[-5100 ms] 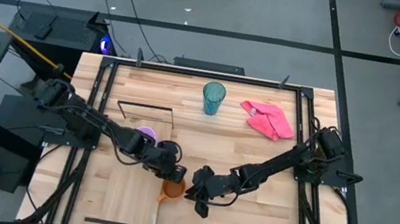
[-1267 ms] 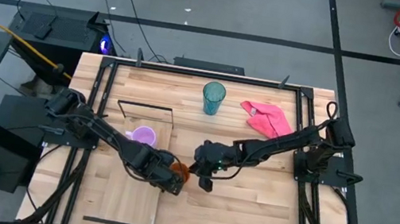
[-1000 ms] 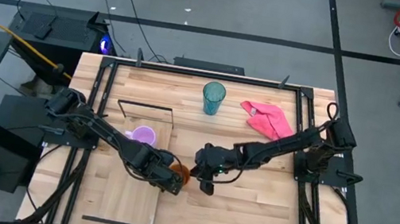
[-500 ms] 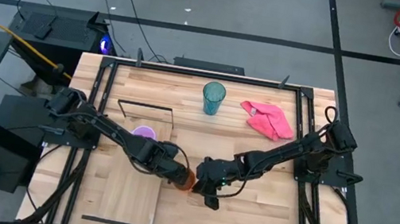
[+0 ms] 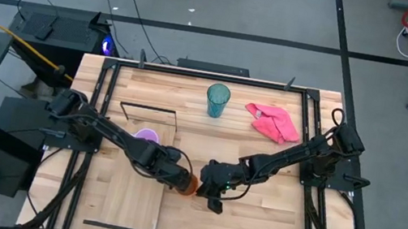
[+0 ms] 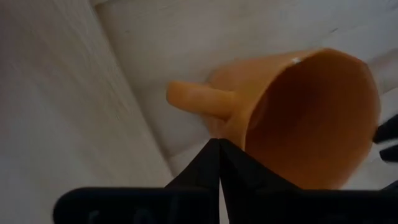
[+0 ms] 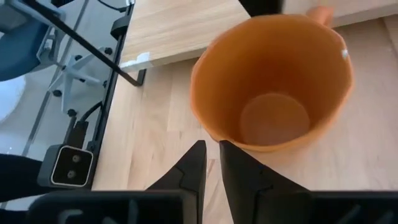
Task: Stack small to large cups/mugs on shelf
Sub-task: Put the orange cup on the shelf
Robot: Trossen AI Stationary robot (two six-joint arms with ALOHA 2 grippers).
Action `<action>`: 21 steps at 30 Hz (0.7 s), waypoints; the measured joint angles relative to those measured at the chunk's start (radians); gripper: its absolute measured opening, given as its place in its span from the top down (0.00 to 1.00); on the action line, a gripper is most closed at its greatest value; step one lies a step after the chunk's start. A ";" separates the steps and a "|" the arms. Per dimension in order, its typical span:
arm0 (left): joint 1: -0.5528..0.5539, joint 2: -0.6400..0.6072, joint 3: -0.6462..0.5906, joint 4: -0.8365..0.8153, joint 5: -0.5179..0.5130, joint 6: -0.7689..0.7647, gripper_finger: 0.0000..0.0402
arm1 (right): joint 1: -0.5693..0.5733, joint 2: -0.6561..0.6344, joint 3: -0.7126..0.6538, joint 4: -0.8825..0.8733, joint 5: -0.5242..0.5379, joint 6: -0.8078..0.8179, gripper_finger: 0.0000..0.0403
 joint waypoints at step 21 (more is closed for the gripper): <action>-0.018 -0.024 0.104 -0.126 -0.028 0.000 0.93 | -0.014 -0.031 -0.002 -0.073 0.074 0.008 0.85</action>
